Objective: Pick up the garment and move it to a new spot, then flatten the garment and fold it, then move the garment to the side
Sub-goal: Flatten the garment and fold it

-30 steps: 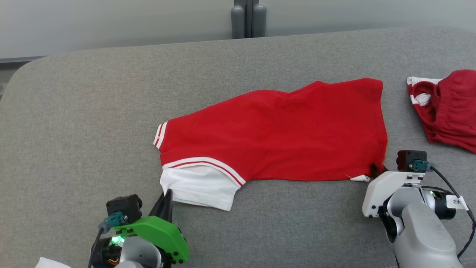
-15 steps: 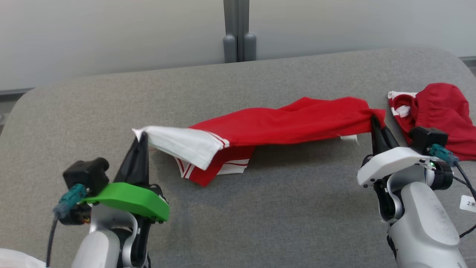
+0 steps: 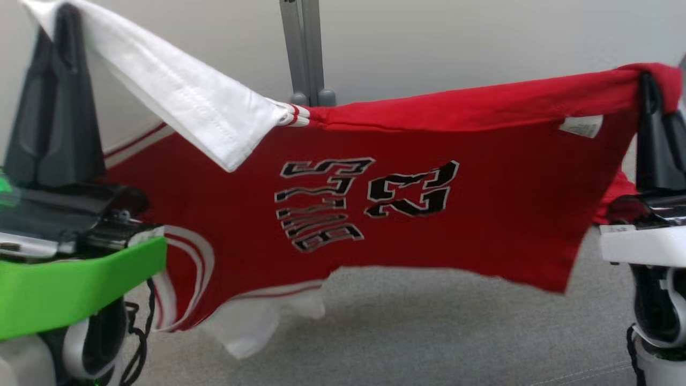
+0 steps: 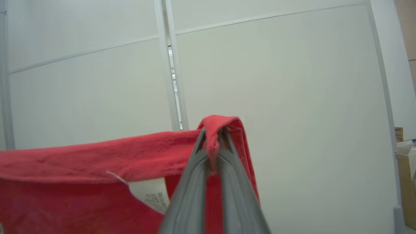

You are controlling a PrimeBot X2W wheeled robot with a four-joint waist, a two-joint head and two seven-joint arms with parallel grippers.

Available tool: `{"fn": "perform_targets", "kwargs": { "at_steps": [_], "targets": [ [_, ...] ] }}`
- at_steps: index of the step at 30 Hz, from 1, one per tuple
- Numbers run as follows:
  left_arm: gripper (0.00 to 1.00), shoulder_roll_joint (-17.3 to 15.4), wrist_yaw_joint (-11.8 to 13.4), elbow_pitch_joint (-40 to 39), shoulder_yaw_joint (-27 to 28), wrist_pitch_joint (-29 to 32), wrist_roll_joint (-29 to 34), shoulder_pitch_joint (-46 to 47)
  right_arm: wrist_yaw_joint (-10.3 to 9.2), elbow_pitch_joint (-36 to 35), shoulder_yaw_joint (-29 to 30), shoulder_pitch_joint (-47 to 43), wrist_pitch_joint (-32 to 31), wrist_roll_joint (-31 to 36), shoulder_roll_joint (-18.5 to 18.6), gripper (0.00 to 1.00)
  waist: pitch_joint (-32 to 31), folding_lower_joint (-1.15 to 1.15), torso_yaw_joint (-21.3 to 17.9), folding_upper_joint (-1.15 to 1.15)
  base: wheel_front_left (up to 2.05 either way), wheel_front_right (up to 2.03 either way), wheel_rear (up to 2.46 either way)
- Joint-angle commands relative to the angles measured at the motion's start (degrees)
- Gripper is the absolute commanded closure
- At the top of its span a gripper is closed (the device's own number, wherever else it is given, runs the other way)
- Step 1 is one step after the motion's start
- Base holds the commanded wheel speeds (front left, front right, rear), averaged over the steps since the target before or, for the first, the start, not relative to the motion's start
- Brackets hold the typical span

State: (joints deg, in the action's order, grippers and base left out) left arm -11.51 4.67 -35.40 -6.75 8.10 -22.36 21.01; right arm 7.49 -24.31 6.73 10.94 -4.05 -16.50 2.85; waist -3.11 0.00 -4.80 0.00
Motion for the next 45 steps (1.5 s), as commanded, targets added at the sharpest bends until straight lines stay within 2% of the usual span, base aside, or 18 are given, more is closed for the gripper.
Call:
{"fn": "perform_targets", "kwargs": {
  "at_steps": [1, 5, 7, 11, 14, 18, 22, 26, 30, 33, 36, 40, 45],
  "targets": [
    [1.0, -0.9, 0.24, -1.39, 0.43, 0.9, 0.58, 1.79, -0.01, -3.08, 0.52, -1.32, -1.33, -0.66, 0.07, 1.0, -0.46, 0.0, -1.09, 0.0, 0.0, 0.0, 0.0],
    [1.0, -2.54, 0.08, -3.28, 0.99, 3.73, 1.03, 4.82, -0.01, -10.53, 1.7, -2.91, -4.88, -0.34, 0.07, 1.0, 0.25, 0.0, -1.66, 0.0, 0.0, 0.0, 0.0],
    [1.0, -2.91, 0.06, -2.53, 1.04, 4.83, 0.96, 5.67, -0.01, -11.47, 2.36, -3.51, -6.19, -1.07, 0.06, 1.0, 1.01, 0.0, -1.88, 0.0, 0.0, 0.0, 0.0],
    [1.0, -3.49, -0.28, 1.06, 0.47, 5.93, 1.24, 6.55, 0.0, -8.43, 1.97, -2.95, -7.81, -2.87, 0.04, 1.0, 3.77, 0.0, -2.04, 0.0, 0.0, 0.0, 0.0],
    [1.0, -4.14, -0.92, 5.24, 0.54, 6.18, 0.97, 9.22, -0.01, -3.88, 0.07, 0.83, -8.22, -3.03, 0.06, 1.0, 7.79, 0.0, -2.08, 0.0, 0.0, 0.0, 0.0],
    [1.0, -6.39, -3.17, 13.69, 0.55, 6.88, 2.02, 18.89, -0.01, 5.55, -4.52, 12.04, -9.32, -3.22, 0.07, 1.0, 14.78, 0.0, -2.47, 0.0, 0.0, 0.0, 0.0],
    [1.0, -6.54, -5.08, 25.63, -0.24, 5.77, 3.63, 35.19, -0.01, 17.88, -5.34, 29.96, -8.52, -0.11, 0.37, 1.0, 22.44, 0.0, -1.84, 0.0, 0.0, 0.0, 0.0],
    [1.0, -5.54, -5.61, 39.35, -1.12, -0.31, 6.76, 51.65, -0.01, 32.77, -4.16, 48.49, -5.3, 5.52, 0.34, 1.0, 28.44, 0.0, -0.44, 0.0, 0.0, 0.0, 0.0],
    [1.0, -4.14, -6.48, 49.14, -2.31, -7.81, 8.35, 61.07, -0.01, 45.2, -1.3, 61.59, -0.18, 12.43, 0.18, 1.0, 32.45, 0.0, 2.09, 0.0, 0.0, 0.0, 0.0],
    [1.0, -2.25, -5.97, 54.36, -1.86, -12.16, 7.37, 63.07, -0.01, 52.59, 1.05, 67.3, 3.45, 16.65, 0.09, 1.0, 36.03, 0.0, 4.36, 0.0, 0.0, 0.0, 0.0],
    [1.0, -0.38, -6.5, 58.89, -1.51, -16.12, 5.69, 60.28, -0.01, 60.02, 1.98, 68.64, 7.69, 19.1, 0.05, 1.0, 39.13, 0.0, 6.14, 0.0, 0.0, 0.0, 0.0],
    [1.0, 1.4, -7.56, 62.52, -0.93, -20.37, 3.15, 54.44, -0.01, 68.71, 1.29, 65.45, 13.97, 21.22, 0.15, 1.0, 40.7, 0.0, 7.34, 0.0, 0.0, 0.0, 0.0],
    [1.0, 3.08, -9.38, 61.79, -0.75, -22.59, 0.94, 45.34, -0.02, 76.68, 1.06, 61.73, 18.08, 18.59, 0.1, 1.0, 40.59, 0.0, 7.84, 0.0, 0.0, 0.0, 0.0]
  ]
}}
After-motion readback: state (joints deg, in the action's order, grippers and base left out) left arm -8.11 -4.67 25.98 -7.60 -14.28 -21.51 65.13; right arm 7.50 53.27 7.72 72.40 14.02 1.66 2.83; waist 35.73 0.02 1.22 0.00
